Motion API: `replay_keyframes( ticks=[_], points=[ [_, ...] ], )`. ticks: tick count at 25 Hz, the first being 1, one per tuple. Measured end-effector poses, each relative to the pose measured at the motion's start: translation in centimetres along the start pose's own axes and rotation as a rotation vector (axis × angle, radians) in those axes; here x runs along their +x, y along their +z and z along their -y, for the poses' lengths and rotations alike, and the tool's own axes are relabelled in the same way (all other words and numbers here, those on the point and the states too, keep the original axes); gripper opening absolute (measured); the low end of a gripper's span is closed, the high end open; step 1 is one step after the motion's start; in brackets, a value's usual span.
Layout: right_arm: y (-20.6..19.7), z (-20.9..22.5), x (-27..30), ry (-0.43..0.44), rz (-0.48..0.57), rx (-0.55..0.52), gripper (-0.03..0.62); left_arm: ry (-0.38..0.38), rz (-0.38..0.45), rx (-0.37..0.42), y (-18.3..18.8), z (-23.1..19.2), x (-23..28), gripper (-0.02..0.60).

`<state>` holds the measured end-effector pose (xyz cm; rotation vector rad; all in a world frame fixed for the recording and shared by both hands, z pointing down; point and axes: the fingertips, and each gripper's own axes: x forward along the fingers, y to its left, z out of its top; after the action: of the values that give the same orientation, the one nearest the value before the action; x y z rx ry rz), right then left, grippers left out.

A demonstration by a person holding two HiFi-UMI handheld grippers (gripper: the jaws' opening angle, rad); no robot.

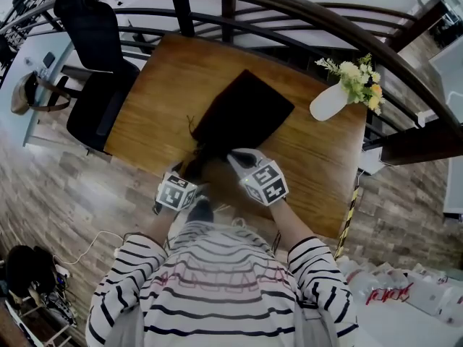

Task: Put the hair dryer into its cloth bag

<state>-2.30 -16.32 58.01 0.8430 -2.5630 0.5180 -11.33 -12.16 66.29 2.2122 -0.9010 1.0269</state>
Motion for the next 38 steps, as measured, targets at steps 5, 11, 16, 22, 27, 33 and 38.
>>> replay_keyframes(
  ticks=[5,11,16,22,27,33,38],
  points=[
    [0.3,-0.1,0.2,0.000,0.013,0.013,0.012,0.027,-0.024,0.071,-0.7,-0.8,0.8,0.298],
    [0.3,0.1,0.5,0.000,0.019,0.030,0.012,0.046,-0.055,0.053,-0.6,-1.0,1.6,0.276],
    [0.4,-0.3,0.8,0.004,0.016,0.022,0.012,-0.007,-0.023,0.007,1.0,-0.6,1.7,0.267],
    [0.4,0.2,0.6,-0.021,0.014,0.024,0.012,-0.087,0.021,-0.033,3.7,0.4,1.8,0.261],
    [0.8,1.4,-0.4,-0.045,0.022,0.031,0.012,-0.214,0.107,-0.198,6.9,1.4,0.9,0.258],
    [0.9,1.3,-0.4,-0.031,0.020,0.048,0.011,-0.284,0.179,-0.286,10.1,1.4,0.5,0.258],
    [1.6,0.8,-0.3,0.002,0.026,0.034,0.011,-0.297,0.208,-0.257,11.8,1.7,2.3,0.256]
  ],
)
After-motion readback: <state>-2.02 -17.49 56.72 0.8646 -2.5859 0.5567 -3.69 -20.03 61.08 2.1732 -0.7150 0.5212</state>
